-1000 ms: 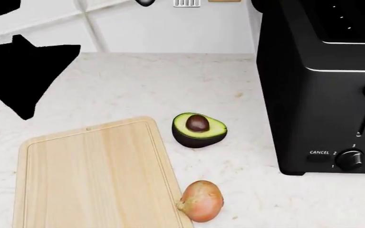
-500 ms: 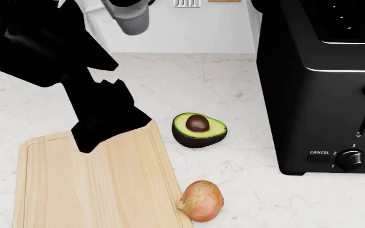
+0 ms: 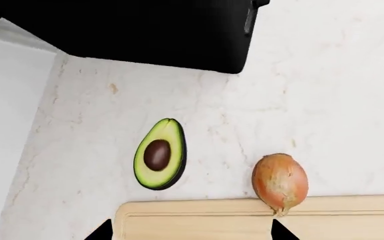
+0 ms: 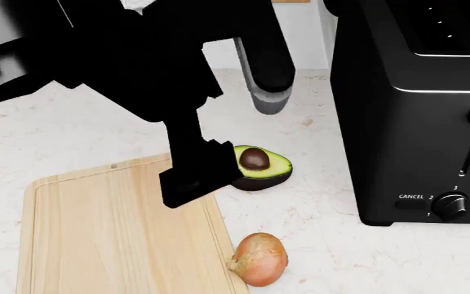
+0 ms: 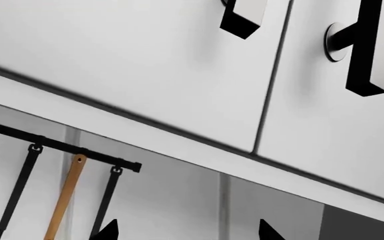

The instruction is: Place the avocado, onion, tomato and bell pepper on the cutting board.

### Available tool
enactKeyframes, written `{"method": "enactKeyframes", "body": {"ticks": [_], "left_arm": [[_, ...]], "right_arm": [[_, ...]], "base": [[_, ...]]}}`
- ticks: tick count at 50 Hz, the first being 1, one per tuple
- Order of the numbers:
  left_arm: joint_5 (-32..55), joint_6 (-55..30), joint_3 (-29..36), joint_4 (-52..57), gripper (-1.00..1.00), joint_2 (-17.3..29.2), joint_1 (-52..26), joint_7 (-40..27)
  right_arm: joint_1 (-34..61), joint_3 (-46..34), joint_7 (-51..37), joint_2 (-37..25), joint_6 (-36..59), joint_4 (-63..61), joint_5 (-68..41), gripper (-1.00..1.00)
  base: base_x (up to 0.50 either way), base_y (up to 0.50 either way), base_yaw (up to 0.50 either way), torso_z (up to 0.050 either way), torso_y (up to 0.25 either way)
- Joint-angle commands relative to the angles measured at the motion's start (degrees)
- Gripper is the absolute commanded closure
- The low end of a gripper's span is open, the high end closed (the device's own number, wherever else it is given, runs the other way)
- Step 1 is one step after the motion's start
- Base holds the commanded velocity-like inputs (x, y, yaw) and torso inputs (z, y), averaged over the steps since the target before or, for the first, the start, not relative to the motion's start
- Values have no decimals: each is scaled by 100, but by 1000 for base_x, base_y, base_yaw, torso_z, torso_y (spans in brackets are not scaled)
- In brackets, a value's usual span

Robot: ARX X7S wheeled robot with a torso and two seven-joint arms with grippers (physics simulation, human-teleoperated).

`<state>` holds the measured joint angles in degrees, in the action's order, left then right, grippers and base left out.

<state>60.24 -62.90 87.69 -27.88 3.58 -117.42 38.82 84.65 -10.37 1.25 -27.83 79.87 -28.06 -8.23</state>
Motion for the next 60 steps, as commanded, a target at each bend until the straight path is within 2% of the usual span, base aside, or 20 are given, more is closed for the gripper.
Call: {"method": "enactKeyframes", "body": {"ticks": [1,11,21,23,31,46,60], "left_arm": [[-268,471,63,323,-100,-358,112,-97],[459,961,90,415,-100,-358,-174,-277],[909,1076,118,218,-100,-358,-75,-336],[1331,1062,121,1,-100,-358,-39,-437],[2109,1000,172,-90,-100,-358,31,-849],[1998,680,182,-190,-100,-358,453,-1109],[2274,537,188,-173,-100,-358,667,-1292]], "right_arm": [[-16,204,153,67,14,-13,111,-100],[-285,362,178,-17,-131,-26,89,-100],[-378,346,177,-59,-159,-31,85,-100],[-416,336,172,-58,-131,-66,80,-100],[-309,231,167,-68,15,-121,70,-100],[-417,336,165,-123,79,-244,45,-100],[-398,306,158,-116,73,-206,27,-100]], "base": [[0,0,0,0,0],[0,0,0,0,0],[0,0,0,0,0],[0,0,0,0,0],[0,0,0,0,0],[0,0,0,0,0],[0,0,0,0,0]]}}
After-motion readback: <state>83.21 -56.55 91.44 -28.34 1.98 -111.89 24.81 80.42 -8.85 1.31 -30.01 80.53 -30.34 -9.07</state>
